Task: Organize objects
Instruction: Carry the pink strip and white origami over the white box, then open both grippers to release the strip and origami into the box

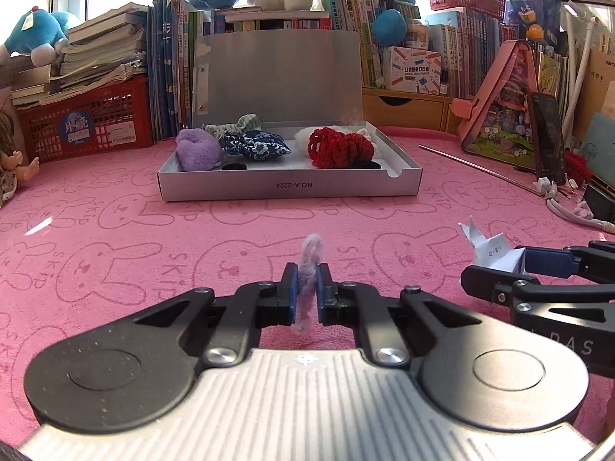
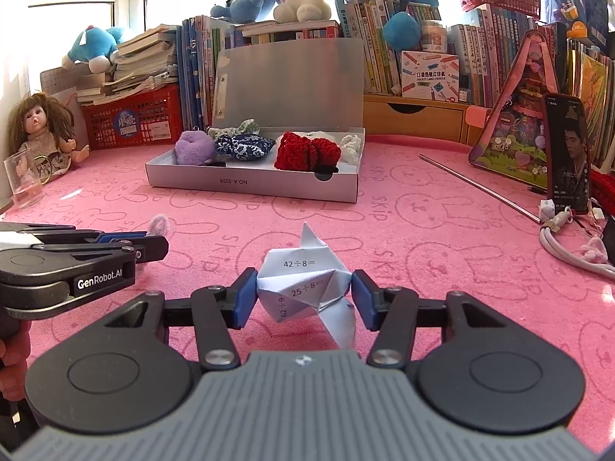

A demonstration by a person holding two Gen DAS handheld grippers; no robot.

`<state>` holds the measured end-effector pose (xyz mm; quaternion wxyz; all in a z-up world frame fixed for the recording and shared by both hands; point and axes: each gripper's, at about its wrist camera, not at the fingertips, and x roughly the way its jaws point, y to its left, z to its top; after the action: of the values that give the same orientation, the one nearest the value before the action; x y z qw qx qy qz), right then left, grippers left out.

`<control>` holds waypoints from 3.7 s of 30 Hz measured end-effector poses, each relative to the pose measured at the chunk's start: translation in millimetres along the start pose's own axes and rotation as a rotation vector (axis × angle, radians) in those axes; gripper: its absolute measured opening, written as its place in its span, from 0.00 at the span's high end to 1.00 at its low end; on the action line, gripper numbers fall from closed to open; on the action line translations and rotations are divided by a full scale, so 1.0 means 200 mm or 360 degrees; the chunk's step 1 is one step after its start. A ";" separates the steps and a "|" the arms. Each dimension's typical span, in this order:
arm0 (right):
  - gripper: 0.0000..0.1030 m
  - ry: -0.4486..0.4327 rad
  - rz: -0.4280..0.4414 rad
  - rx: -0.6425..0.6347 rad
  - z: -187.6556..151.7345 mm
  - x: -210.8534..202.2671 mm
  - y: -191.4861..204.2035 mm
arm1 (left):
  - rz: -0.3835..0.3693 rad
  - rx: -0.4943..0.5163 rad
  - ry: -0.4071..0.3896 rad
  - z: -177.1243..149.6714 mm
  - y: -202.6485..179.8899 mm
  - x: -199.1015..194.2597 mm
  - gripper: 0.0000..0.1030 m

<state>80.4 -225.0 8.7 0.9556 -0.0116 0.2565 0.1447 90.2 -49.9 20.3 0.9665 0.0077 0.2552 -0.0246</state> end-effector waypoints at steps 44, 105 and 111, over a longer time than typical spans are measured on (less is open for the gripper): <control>0.45 -0.0069 0.0020 0.0057 0.48 0.42 0.10 | -0.0040 -0.0127 -0.0074 0.51 0.35 0.39 0.88; 0.25 0.0074 -0.0015 0.0279 0.58 0.93 -0.04 | 0.0068 -0.0067 0.0093 0.58 0.37 0.94 0.35; 0.24 0.0043 -0.0023 0.0260 0.59 0.88 -0.03 | 0.0073 -0.0085 0.0087 0.59 0.37 0.92 0.27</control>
<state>285.2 -171.5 22.8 0.9508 0.0625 0.2801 0.1163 310.8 12.6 31.8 0.9594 -0.0117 0.2818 0.0047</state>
